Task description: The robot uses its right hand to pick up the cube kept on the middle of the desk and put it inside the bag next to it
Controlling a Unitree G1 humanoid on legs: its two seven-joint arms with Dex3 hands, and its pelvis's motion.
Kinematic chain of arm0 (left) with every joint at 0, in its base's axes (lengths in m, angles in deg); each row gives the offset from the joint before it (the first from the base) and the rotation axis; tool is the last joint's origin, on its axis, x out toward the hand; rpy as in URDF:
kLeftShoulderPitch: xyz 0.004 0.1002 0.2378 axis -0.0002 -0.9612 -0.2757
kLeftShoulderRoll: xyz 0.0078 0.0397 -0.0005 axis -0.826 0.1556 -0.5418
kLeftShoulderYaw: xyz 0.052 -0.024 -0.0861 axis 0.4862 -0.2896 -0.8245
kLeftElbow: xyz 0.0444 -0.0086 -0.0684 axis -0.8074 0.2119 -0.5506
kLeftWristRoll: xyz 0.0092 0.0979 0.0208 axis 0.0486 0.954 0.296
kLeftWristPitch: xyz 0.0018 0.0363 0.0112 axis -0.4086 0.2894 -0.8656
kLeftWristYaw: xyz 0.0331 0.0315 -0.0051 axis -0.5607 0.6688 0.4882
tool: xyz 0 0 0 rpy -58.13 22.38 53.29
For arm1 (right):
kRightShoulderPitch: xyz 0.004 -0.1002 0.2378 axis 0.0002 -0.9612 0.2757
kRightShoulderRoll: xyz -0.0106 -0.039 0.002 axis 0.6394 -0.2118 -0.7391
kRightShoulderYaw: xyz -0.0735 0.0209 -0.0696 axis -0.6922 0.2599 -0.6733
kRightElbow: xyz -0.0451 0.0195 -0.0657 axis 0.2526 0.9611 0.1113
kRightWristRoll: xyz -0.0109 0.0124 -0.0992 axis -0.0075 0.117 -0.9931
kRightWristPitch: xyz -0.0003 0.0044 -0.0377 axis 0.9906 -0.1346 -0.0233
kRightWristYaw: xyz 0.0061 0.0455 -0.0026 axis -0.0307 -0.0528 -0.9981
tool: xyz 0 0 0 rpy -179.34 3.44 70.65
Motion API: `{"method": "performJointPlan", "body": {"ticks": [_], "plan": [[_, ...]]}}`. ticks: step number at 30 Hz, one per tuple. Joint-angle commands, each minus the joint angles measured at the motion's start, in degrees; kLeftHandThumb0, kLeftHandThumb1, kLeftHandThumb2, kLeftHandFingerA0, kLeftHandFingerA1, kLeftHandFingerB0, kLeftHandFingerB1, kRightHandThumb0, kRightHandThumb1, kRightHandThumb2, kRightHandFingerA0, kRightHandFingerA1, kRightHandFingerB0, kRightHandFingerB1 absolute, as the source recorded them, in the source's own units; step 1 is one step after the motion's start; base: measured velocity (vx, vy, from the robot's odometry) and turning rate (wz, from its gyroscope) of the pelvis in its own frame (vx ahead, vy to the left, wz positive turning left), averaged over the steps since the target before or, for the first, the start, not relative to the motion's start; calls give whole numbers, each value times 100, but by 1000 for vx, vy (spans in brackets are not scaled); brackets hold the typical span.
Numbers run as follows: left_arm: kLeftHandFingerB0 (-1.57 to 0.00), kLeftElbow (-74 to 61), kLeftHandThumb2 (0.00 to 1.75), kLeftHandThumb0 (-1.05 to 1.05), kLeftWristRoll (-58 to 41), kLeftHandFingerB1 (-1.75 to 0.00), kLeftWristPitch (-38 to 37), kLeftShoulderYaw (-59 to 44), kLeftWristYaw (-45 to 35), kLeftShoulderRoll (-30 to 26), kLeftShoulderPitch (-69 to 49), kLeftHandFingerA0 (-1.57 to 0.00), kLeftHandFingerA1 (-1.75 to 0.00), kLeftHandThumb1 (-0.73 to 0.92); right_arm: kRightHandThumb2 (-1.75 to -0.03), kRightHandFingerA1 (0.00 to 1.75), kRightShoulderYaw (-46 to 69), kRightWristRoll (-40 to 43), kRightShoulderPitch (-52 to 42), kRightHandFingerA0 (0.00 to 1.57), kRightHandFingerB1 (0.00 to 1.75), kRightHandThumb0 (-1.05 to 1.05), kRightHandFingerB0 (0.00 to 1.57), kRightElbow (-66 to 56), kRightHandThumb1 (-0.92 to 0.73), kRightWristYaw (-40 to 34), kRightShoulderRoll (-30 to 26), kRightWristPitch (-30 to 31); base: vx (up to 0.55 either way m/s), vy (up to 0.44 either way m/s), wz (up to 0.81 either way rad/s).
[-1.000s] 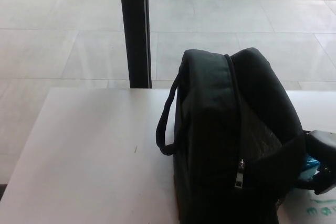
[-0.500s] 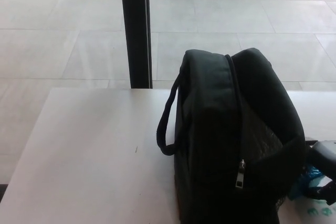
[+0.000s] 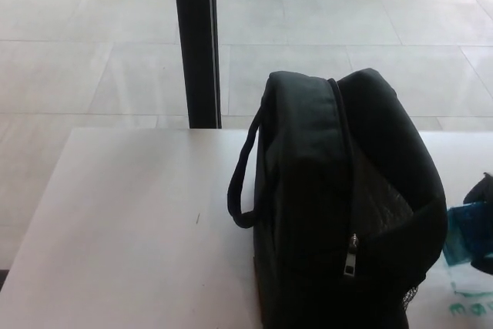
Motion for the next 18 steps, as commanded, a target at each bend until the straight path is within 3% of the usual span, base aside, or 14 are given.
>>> {"method": "performJointPlan", "body": {"ticks": [1,4,5,6,7,8,10,11,12,15,16,18], "plan": [[-20,53,88,-74,-106,-49,-175,-9,-51,-119,135,-29,-59,49,-110,175,604,602,74,85,155,-17,74,-230,-57,56,94,294,0,0,0],[-23,77,88,-75,-96,-51,-207,0,-56,-115,109,-28,-58,49,-111,175,792,669,105,84,156,-17,73,-393,-57,181,112,411,0,0,0],[-31,109,58,-66,-102,-42,-223,-6,-55,-110,127,-29,-51,62,-113,138,886,734,192,114,124,-23,93,-440,-54,211,118,441,0,0,0],[-32,103,59,-68,-87,-43,-256,6,-51,-110,121,-29,-52,60,-111,175,1094,945,328,84,150,-11,74,-362,-52,83,145,179,0,0,0],[-32,106,59,-68,-86,-43,-262,9,-51,-111,121,-29,-52,60,-111,175,1135,960,343,84,150,-11,74,-357,-52,83,158,149,0,0,0],[-21,113,88,-71,-99,-50,-222,1,-49,-109,117,-32,-61,47,-95,173,1236,1015,507,80,142,-13,75,-234,-59,8,176,88,0,0,0],[-20,73,88,-71,-104,-49,-171,-2,-14,-103,102,-31,-59,47,-90,169,1350,1101,835,80,139,-4,74,-37,-62,24,168,73,0,0,0],[-18,54,89,-66,-103,-49,-154,-6,12,-97,90,-31,-60,46,-104,169,1388,1158,989,80,147,-6,73,117,-55,-11,168,-79,0,0,0],[-20,75,88,-70,-97,-50,-161,-6,19,-96,88,-32,-61,46,-118,168,1413,1198,1202,85,148,-12,77,308,-49,-48,146,-316,0,0,0],[-23,145,87,-75,-93,-50,-184,-1,1,-107,103,-29,-59,49,-120,168,1456,1283,1629,86,150,-11,78,509,-47,7,144,-423,0,0,0],[-30,156,57,-64,-98,-42,-177,2,-19,-115,103,-28,-51,62,-122,168,1465,1329,1755,85,152,-10,76,474,-47,65,154,-370,0,0,0],[-27,142,59,-61,-126,-42,-121,-15,-18,-115,103,-26,-51,63,-120,171,1462,1422,1966,86,154,-11,73,324,-49,191,146,-373,0,0,0]]}}
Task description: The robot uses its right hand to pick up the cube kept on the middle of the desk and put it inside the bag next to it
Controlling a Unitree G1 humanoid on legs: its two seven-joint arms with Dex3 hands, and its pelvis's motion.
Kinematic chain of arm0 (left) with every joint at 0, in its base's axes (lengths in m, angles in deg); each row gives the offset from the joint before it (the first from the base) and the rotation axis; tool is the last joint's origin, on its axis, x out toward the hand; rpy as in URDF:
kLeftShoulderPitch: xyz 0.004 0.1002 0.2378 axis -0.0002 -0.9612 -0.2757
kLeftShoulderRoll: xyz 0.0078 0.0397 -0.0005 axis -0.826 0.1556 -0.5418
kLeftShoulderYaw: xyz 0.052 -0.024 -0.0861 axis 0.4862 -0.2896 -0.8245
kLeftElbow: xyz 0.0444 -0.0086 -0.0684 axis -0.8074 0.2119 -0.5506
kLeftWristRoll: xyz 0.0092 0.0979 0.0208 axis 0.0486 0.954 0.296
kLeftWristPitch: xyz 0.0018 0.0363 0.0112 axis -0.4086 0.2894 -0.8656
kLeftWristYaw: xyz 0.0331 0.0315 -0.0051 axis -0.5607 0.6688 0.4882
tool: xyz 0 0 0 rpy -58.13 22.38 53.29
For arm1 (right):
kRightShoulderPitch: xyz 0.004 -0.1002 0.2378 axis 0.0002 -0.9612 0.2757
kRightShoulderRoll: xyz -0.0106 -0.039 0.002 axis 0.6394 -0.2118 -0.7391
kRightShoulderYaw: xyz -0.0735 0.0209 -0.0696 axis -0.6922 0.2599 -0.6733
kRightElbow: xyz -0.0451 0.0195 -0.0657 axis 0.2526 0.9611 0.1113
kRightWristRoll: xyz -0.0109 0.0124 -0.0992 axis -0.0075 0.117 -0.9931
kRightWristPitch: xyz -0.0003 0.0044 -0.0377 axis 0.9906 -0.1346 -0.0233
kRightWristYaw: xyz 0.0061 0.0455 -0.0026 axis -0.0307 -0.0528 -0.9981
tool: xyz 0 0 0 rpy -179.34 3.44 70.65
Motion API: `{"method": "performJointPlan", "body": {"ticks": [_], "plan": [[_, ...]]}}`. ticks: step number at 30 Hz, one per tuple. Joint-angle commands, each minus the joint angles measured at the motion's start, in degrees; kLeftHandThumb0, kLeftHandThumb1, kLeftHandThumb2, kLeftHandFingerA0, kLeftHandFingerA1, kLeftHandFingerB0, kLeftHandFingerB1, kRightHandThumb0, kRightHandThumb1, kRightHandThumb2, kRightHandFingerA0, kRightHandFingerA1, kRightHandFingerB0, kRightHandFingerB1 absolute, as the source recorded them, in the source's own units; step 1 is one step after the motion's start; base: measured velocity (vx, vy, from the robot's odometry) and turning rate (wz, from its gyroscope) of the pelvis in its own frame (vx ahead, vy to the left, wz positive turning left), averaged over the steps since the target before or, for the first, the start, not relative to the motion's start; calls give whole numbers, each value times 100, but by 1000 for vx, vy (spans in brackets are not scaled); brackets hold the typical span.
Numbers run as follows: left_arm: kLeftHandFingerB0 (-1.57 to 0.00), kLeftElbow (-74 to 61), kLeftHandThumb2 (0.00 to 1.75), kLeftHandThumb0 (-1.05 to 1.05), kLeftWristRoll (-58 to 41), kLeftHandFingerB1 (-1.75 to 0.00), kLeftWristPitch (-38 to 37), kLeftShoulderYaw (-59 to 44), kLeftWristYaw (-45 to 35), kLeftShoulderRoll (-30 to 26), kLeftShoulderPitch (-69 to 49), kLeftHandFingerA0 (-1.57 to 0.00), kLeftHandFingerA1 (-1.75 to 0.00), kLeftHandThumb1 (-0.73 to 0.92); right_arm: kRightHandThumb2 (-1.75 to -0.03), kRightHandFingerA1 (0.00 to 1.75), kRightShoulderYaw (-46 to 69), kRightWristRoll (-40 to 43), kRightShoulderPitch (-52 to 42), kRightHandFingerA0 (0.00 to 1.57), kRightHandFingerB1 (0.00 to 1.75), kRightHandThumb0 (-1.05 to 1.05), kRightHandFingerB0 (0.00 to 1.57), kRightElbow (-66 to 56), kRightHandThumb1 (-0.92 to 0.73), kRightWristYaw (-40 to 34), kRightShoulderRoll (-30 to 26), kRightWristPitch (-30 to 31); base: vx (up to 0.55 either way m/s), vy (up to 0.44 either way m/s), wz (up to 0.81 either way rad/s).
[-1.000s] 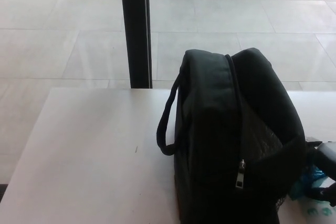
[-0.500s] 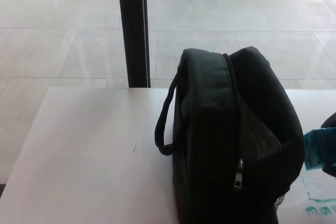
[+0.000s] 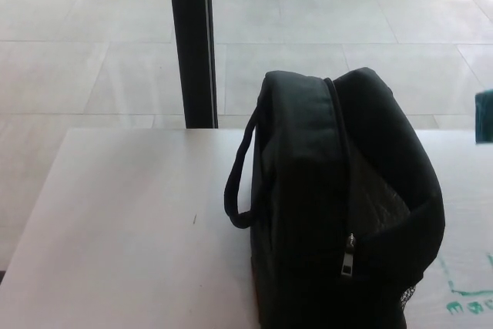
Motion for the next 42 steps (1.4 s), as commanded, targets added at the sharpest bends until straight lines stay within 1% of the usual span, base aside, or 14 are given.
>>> {"method": "performJointPlan", "body": {"ticks": [1,2,3,7,8,11,12,13,14,15,26,38,39,42], "plan": [[-27,21,59,-62,-136,-42,-82,-24,-35,-68,55,-26,-51,64,-115,141,74,468,542,115,128,-17,95,-447,-50,310,-31,-93,0,0,0],[-27,29,59,-62,-127,-42,-95,-18,-36,-70,55,-26,-51,64,-115,141,57,475,562,115,128,-17,95,-514,-50,350,-32,-39,0,0,0],[-27,16,58,-63,-116,-41,-90,-7,-25,-74,49,-27,-50,64,-117,175,20,476,585,85,161,-11,74,-743,-50,424,-16,70,0,0,0],[-28,18,58,-63,-113,-42,-99,-17,-1,-66,36,-27,-51,64,-120,175,-211,601,443,87,160,-12,74,-2235,-47,948,129,661,0,0,0],[-22,23,87,-70,-129,-50,-41,-44,51,-55,53,-27,-58,47,-120,175,-271,602,370,86,160,-11,74,-2449,-47,1016,153,694,0,0,0],[-22,32,87,-72,-119,-50,-51,-50,73,-56,40,-28,-59,48,-119,175,-443,581,183,87,159,-12,75,-3053,-47,1240,243,1106,0,0,0],[-22,28,88,-72,-129,-50,-41,-55,71,-56,38,-27,-58,47,-122,175,-575,514,39,88,161,-12,76,-3334,-45,1363,230,1157,0,0,0],[-29,41,58,-64,-123,-42,-60,-48,61,-61,40,-28,-51,62,-118,142,-667,507,-130,120,130,-17,100,-3560,-47,1424,249,1143,0,0,0],[-29,42,58,-64,-121,-42,-66,-43,59,-53,21,-28,-51,62,-118,142,-681,507,-177,120,130,-17,100,-3626,-47,1439,248,1179,0,0,0],[-28,38,58,-63,-117,-42,-79,-39,56,-51,8,-28,-51,63,-120,175,-758,498,-331,88,158,-14,78,-3705,-49,1506,225,1099,0,0,0],[-25,121,59,-63,-133,-40,-143,-34,-8,-95,4,-27,-50,65,-111,175,-1190,145,-1272,87,155,-14,75,-4000,-53,1841,-169,671,0,0,0],[-27,113,58,-63,-142,-41,-178,-1,-2,-123,-5,-29,-52,64,-104,175,-1608,-335,-1089,87,157,-25,74,-3821,-55,2001,-549,190,0,0,0],[-29,111,58,-64,-141,-41,-140,-8,28,-124,-9,-28,-51,63,-103,175,-1676,-372,-1005,98,147,-19,72,-3848,-55,2058,-548,163,0,0,0],[-29,74,57,-63,-130,-41,-123,-1,42,-137,-46,-29,-51,63,-91,173,-1928,-587,-576,89,142,-25,80,-3828,-58,2056,-411,92,0,0,0]]}}
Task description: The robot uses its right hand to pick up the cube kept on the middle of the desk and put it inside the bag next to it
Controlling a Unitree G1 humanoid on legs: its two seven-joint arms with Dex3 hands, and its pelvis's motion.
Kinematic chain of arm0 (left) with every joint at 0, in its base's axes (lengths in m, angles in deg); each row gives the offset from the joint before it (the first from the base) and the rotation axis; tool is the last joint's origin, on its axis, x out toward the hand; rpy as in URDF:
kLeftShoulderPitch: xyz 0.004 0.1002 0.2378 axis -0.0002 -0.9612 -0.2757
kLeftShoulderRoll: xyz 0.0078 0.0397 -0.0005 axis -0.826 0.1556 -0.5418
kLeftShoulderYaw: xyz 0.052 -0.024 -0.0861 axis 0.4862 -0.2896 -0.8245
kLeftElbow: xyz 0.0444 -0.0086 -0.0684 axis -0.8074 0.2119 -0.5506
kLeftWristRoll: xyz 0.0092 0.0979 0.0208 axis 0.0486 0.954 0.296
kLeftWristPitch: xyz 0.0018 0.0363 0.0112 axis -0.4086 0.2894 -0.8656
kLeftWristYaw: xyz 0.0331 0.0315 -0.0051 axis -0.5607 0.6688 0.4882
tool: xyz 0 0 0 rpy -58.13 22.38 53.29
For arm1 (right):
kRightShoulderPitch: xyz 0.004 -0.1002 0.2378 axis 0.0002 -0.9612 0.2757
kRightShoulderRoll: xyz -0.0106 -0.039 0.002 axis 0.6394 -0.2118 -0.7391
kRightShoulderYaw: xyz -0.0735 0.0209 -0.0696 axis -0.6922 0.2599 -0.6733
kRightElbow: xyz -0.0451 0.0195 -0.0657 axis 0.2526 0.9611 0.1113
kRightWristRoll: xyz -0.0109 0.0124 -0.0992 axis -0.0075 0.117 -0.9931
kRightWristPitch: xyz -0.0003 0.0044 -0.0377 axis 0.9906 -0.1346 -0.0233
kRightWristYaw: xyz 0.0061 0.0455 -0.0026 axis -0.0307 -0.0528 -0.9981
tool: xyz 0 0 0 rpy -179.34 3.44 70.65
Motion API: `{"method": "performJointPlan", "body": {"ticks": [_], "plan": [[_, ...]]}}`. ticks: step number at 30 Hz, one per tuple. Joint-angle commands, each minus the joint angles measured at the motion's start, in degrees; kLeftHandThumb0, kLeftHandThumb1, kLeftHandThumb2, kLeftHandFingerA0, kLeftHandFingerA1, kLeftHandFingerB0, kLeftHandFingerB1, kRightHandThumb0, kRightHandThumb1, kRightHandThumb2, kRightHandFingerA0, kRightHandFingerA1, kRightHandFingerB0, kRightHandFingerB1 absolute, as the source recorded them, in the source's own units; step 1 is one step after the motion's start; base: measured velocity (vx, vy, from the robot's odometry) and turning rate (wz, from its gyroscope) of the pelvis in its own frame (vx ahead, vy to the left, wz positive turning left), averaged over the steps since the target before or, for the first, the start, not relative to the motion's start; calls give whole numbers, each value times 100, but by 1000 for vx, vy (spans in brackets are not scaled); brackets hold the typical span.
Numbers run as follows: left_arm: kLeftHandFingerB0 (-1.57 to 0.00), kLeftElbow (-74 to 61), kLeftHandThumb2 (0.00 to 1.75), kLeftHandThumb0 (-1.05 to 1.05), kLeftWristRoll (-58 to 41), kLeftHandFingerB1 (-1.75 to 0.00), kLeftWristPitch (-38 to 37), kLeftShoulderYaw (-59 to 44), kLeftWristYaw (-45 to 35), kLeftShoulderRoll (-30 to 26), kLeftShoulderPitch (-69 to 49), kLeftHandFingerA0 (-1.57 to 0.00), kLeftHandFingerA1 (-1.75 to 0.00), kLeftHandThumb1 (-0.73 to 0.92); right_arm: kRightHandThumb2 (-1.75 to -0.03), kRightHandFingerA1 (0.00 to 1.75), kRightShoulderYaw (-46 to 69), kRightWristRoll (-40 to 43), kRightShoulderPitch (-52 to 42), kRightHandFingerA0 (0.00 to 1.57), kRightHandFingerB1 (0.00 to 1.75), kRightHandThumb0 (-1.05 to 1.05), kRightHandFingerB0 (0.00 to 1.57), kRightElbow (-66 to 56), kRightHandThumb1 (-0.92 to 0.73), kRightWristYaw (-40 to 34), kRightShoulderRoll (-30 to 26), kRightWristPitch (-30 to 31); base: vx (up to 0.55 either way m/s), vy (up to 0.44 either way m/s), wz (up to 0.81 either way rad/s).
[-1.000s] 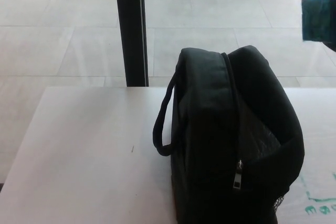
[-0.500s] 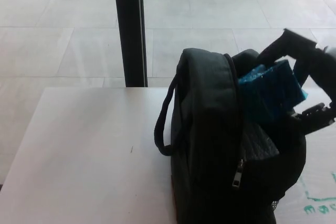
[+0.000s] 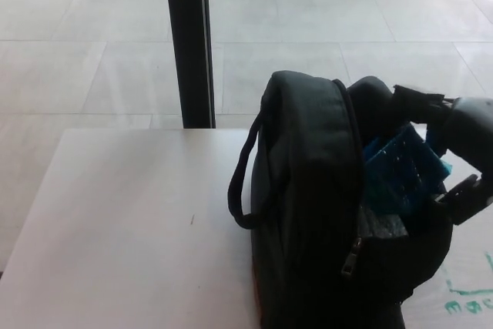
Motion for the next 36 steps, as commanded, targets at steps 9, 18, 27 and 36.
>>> {"method": "performJointPlan", "body": {"ticks": [9,18,27,36], "plan": [[-22,8,87,-72,-59,-50,-43,32,33,-84,8,-31,-61,47,-68,152,-811,-1348,1463,90,65,-34,68,118,-68,397,394,504,0,0,0],[-20,5,86,-70,-74,-49,-15,18,85,-69,36,-31,-59,46,-91,30,-1329,-2597,2003,0,0,-86,0,-466,-48,2204,-239,1426,0,0,0],[-23,-3,86,-70,-79,-50,-21,18,97,-56,36,-29,-59,46,-93,25,-1326,-2763,1892,0,0,-82,0,-595,-49,2771,-512,1654,0,0,0],[-29,38,58,-61,-56,-41,-78,45,64,-61,33,-29,-52,62,-86,15,-1174,-2313,2157,0,0,-89,5,-565,-50,3366,-501,1815,0,0,0]]}}
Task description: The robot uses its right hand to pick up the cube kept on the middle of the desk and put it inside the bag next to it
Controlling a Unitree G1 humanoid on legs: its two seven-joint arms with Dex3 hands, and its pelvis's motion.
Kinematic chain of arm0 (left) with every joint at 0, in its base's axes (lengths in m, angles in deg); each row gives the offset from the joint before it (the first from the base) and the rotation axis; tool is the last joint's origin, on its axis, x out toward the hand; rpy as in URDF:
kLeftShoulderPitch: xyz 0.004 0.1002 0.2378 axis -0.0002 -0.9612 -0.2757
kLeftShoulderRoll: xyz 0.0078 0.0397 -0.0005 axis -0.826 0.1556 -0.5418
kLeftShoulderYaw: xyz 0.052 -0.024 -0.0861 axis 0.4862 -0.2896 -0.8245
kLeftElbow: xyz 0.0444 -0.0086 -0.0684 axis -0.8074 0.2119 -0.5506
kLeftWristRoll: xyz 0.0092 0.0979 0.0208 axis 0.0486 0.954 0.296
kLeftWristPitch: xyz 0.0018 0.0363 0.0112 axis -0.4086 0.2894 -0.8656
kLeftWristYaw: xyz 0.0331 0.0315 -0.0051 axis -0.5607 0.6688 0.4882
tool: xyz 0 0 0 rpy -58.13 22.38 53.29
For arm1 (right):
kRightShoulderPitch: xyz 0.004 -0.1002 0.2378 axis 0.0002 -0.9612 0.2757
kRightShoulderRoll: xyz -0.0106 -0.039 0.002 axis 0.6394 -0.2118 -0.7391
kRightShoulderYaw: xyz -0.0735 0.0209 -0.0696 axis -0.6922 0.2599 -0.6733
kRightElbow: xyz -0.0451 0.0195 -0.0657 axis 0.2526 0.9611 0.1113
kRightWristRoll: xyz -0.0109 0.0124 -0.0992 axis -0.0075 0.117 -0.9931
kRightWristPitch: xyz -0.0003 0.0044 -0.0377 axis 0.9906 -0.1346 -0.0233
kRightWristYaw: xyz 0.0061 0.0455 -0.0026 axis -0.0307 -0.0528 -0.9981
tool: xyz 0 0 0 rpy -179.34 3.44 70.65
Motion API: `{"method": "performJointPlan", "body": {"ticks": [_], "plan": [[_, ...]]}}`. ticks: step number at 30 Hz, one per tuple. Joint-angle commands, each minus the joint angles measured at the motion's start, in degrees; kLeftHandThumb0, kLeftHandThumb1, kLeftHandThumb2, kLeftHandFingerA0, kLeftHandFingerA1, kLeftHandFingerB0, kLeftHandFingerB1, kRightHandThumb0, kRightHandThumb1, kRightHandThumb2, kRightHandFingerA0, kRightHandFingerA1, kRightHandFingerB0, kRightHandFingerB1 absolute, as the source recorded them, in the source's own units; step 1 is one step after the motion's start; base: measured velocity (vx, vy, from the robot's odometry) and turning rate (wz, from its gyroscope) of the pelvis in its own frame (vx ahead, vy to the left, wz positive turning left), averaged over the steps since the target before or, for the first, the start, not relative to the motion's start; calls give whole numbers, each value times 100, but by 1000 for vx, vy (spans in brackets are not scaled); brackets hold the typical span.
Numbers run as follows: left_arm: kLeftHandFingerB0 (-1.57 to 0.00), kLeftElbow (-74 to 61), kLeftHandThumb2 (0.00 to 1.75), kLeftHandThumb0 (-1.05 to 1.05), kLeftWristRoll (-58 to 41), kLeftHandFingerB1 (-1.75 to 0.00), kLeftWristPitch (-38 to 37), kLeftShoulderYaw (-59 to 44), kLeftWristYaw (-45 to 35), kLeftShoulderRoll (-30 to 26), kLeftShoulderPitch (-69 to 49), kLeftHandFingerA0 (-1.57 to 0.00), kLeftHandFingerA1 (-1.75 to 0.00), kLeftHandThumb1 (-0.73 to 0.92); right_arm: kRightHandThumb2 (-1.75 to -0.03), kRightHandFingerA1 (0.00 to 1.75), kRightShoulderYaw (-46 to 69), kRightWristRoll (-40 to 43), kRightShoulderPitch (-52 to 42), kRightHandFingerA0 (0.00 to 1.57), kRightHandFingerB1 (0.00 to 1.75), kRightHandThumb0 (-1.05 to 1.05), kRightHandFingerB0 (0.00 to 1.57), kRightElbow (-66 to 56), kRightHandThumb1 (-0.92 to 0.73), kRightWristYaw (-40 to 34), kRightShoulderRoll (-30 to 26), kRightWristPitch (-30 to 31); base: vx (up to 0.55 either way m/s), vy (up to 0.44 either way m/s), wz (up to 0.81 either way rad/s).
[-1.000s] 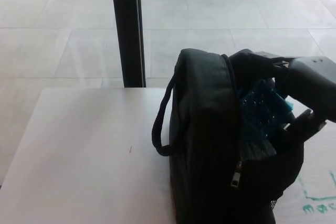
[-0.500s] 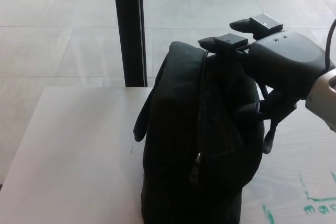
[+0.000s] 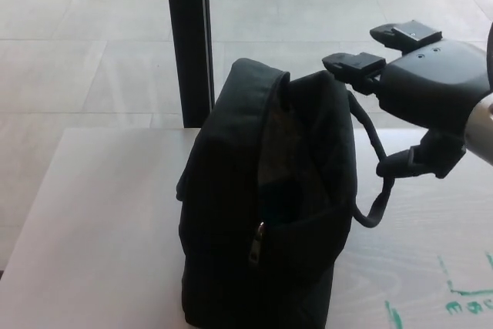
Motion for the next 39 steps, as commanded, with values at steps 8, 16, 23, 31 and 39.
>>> {"method": "performJointPlan", "body": {"ticks": [8,16,23,31,39], "plan": [[-24,22,85,-70,-93,-51,-34,-8,-5,-24,-52,-27,-59,45,-60,0,2006,1136,-77,0,29,-76,0,-381,-63,1080,-490,1036,0,0,0],[-28,141,58,-60,-50,-42,-68,0,-26,-82,-36,-28,-51,62,-79,14,4729,1388,-2529,0,11,-74,3,-991,-48,892,-386,1475,0,0,0],[-27,19,58,-60,-88,-40,103,-39,58,-49,-133,-28,-51,61,-91,13,5972,1605,-3793,0,15,-86,6,-223,-58,-199,287,905,0,0,0],[-26,104,58,-60,-28,-42,1,6,12,-86,-150,-26,-52,61,-97,17,6546,1734,-4723,0,17,-93,6,897,-64,-1601,982,55,0,0,0],[-28,211,58,-60,30,-42,-88,41,19,-91,-155,-29,-52,62,-99,20,6949,1915,-5159,0,26,-93,9,2027,-64,-2424,1280,-267,0,0,0]]}}
